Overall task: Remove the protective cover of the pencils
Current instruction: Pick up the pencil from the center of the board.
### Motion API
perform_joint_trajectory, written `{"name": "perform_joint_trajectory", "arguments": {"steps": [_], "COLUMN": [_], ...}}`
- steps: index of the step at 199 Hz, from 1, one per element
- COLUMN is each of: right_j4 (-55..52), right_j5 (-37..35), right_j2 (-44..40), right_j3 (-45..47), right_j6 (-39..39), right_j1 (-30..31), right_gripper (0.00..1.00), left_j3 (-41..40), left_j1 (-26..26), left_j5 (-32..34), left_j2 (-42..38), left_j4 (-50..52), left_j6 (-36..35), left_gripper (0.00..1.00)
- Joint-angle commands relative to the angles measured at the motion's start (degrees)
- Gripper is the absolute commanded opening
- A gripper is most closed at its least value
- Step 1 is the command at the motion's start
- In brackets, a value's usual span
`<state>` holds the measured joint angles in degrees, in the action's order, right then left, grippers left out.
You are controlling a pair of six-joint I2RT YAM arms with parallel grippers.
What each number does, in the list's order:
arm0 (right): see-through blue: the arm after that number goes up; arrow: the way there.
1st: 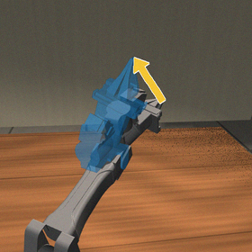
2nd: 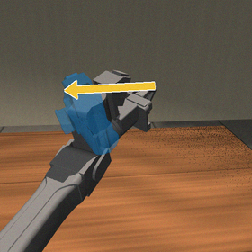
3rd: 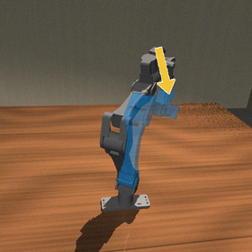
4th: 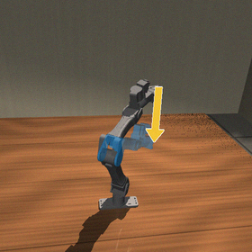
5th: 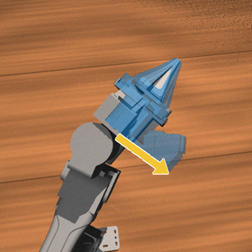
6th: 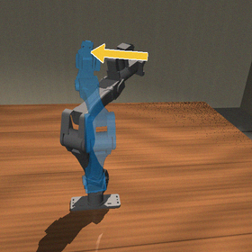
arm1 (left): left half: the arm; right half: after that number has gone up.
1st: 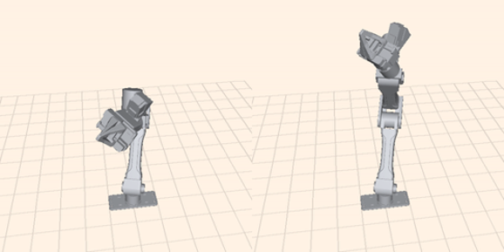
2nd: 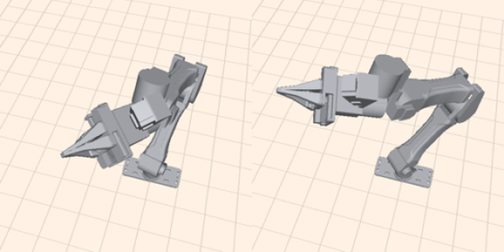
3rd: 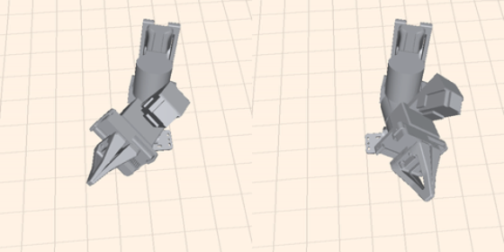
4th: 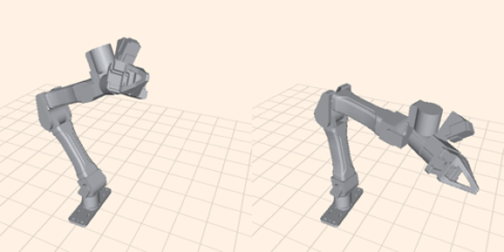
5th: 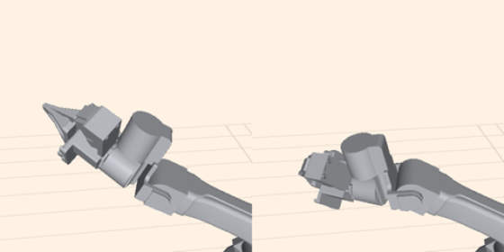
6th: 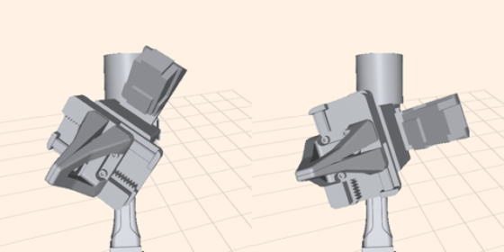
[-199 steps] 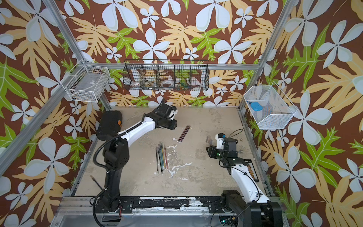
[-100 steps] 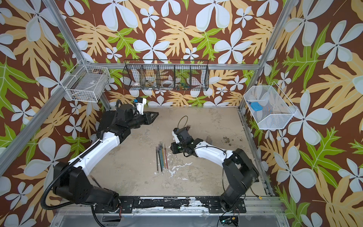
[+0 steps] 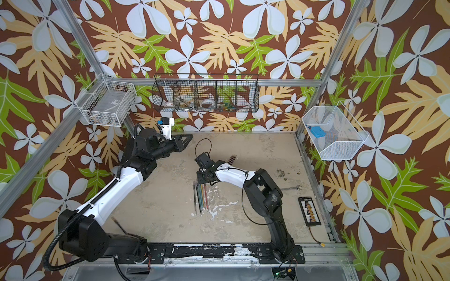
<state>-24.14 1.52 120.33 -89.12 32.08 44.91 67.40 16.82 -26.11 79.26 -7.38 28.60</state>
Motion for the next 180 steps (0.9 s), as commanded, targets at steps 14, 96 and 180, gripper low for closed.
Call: {"name": "perform_joint_trajectory", "arguments": {"steps": [14, 96, 180], "right_j4": [-4.2, -4.3, -5.1], "right_j5": [-3.9, -4.3, -6.1], "right_j2": [1.7, 3.7, 2.8], "right_j3": [-1.0, -0.5, -0.5], "right_j6": [1.3, 1.9, 5.1], "right_j1": [0.4, 0.4, 0.4], "right_gripper": [0.27, 0.25, 0.11], "left_j3": [-0.5, -0.8, -1.1], "left_j1": [-0.8, -1.1, -1.2], "left_j5": [-1.9, -2.7, -2.8], "left_j2": [-0.3, 0.5, 0.9], "left_j4": [-3.1, -3.8, -4.3], "left_j6": [2.1, 2.8, 3.2], "left_gripper": [0.31, 0.3, 0.3]}}
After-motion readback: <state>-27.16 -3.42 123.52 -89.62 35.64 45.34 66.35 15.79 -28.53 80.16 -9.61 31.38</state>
